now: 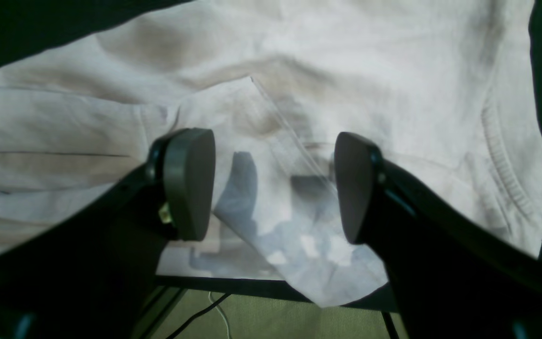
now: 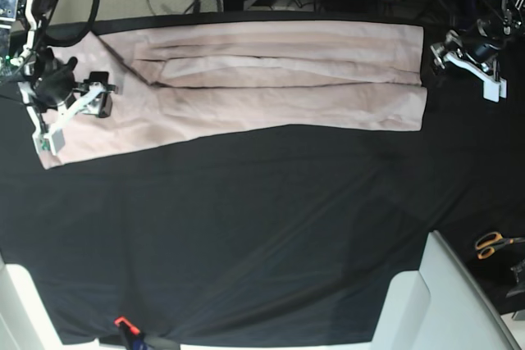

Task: Fold the T-shirt properly
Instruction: 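Move both grippers to the ends of the folded strip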

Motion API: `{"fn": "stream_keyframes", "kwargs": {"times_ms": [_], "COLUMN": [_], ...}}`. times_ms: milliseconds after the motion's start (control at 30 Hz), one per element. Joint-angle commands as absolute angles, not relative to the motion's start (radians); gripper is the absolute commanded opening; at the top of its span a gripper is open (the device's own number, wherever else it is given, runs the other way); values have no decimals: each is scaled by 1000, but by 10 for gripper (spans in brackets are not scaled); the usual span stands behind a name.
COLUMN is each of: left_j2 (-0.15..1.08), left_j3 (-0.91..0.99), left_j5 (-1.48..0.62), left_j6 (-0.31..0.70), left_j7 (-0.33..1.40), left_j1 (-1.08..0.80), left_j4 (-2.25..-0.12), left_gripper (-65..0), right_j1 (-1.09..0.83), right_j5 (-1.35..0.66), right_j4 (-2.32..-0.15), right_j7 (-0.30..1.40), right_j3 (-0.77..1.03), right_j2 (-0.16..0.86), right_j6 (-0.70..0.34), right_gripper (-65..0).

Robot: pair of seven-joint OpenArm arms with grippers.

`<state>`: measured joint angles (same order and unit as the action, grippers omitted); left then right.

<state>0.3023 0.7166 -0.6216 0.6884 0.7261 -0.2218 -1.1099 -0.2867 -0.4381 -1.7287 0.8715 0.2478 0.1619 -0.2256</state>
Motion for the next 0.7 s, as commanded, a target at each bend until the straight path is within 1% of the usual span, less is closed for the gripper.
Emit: {"fn": "stream_keyframes", "kwargs": {"times_ms": [0, 100, 200, 267, 433, 567, 667], "left_j2": [321, 321, 314, 289, 278, 295, 309], "left_j3": [690, 576, 535, 536, 536, 541, 579], "left_j5": [-641, -645, -647, -641, -639, -644, -644], "left_j6": [698, 698, 698, 698, 698, 698, 698], "left_j7": [711, 710, 710, 710, 710, 710, 710], "left_j1": [-209, -209, -199, -196, -200, -217, -225], "left_j4": [-1121, -1125, -1121, -1113, -1092, -1096, -1087], "left_gripper": [-146, -146, -146, -146, -148, -148, -148], "right_j1": [-282, -282, -282, -282, -282, -282, -282], "right_j5": [-444, -444, -444, -444, -444, -444, -444], "right_j4": [-1747, -1747, -1747, -1747, -1747, -1747, -1747], "right_j7": [855, 855, 855, 855, 855, 855, 855], "right_j3": [252, 251, 246, 246, 248, 246, 246], "right_j2": [171, 171, 171, 171, 171, 171, 171], "right_j6": [-232, -232, -232, -232, -232, -232, -232], "right_gripper": [-267, -267, -267, -267, -267, -267, -267]}}
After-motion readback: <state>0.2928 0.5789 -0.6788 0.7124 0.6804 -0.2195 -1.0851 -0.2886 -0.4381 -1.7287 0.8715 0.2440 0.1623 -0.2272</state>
